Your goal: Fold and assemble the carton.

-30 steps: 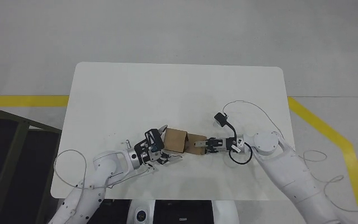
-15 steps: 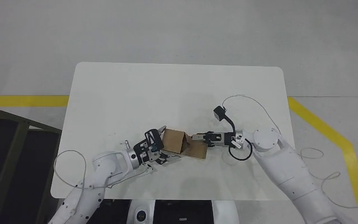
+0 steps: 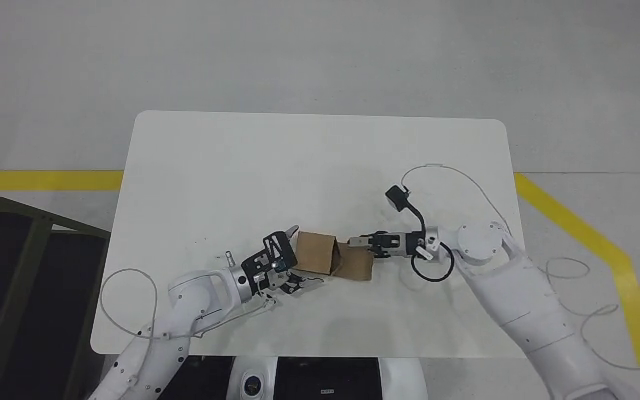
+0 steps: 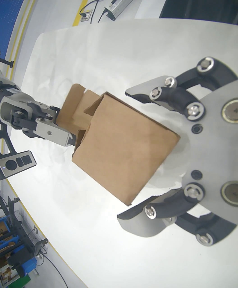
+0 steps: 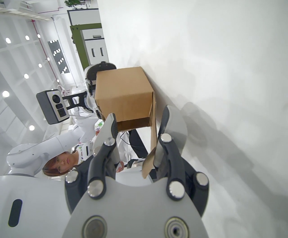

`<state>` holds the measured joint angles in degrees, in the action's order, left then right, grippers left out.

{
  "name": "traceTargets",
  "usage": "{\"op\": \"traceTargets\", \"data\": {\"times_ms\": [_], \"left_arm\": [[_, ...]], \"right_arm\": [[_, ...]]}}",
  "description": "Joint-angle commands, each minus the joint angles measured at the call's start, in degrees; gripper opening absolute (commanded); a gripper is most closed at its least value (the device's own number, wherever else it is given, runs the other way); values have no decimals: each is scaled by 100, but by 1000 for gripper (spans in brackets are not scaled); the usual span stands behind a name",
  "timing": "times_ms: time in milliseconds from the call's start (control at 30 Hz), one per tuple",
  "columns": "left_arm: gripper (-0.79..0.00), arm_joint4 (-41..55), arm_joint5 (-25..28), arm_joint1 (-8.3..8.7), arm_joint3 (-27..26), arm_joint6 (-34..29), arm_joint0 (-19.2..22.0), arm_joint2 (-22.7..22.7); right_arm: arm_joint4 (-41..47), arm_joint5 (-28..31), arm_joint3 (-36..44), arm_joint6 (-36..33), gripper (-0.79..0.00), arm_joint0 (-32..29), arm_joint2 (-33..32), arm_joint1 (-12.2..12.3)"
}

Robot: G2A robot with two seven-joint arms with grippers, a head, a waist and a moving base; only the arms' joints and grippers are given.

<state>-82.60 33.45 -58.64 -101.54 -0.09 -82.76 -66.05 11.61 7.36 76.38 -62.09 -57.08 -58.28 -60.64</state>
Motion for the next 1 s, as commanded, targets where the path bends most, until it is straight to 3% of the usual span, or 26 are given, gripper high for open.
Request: {"op": "traceTargets", "data": {"times_ms": [0,333,567,967], "left_arm": [[0,2,-8,-1,-5,-4,-4,-2],[0,9,-39,-15,-37,-31,-13,29],[0,1,-53,-25,-29,-37,-14,63],[0,-24,-89,-38,-59,-43,-9,80]], "right_arm": [[-101,-52,34,-29,-422,-36,-142,47],[-293,-494,706,-424,-409,-731,-767,296],[-216,-645,1231,-295,-416,-1248,-760,335],[-17,-501,1377,-120,-431,-1078,-544,272]]}}
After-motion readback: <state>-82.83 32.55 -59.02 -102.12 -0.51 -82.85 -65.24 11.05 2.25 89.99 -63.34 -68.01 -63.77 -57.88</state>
